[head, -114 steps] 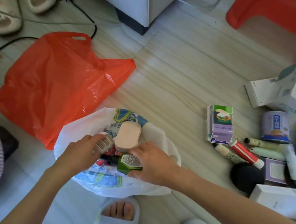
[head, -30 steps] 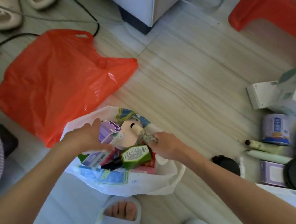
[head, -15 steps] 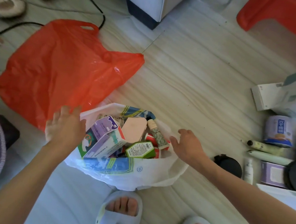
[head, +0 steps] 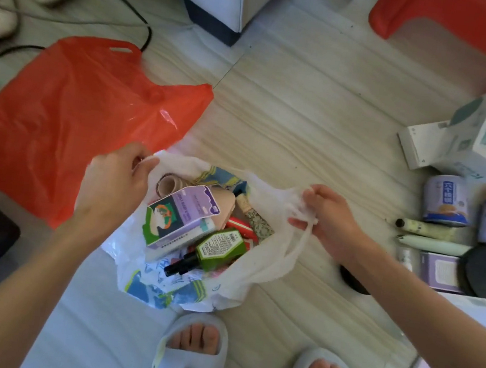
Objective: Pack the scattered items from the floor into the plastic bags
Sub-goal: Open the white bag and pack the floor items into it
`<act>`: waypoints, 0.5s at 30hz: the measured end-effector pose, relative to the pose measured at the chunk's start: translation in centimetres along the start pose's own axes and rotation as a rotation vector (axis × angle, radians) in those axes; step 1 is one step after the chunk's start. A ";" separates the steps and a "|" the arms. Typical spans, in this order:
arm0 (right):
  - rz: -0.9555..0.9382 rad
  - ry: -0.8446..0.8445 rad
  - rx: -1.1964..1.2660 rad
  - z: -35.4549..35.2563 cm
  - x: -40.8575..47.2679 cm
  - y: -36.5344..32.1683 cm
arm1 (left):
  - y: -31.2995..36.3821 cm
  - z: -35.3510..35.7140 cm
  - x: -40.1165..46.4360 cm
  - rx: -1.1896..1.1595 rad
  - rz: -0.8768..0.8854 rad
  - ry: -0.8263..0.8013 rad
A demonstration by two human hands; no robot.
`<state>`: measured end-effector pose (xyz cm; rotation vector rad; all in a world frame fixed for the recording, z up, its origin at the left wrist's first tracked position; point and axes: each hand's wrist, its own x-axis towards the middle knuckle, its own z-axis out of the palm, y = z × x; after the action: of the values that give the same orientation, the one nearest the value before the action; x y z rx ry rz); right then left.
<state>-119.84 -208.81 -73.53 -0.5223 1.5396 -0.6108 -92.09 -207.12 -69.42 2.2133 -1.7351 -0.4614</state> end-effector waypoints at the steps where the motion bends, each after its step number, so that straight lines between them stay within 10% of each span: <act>1: -0.030 0.014 0.044 -0.4 -0.6 -1.3 | 1.1 -0.4 0.3 -0.031 0.030 0.027; 15: -0.482 0.194 -0.034 -9.3 -9.4 -10.8 | 14.0 -4.8 1.1 -0.230 0.234 0.228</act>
<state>-128.98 -210.11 -59.18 -0.8937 1.6155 -1.0292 -102.15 -211.31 -59.31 1.8017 -1.6981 -0.3208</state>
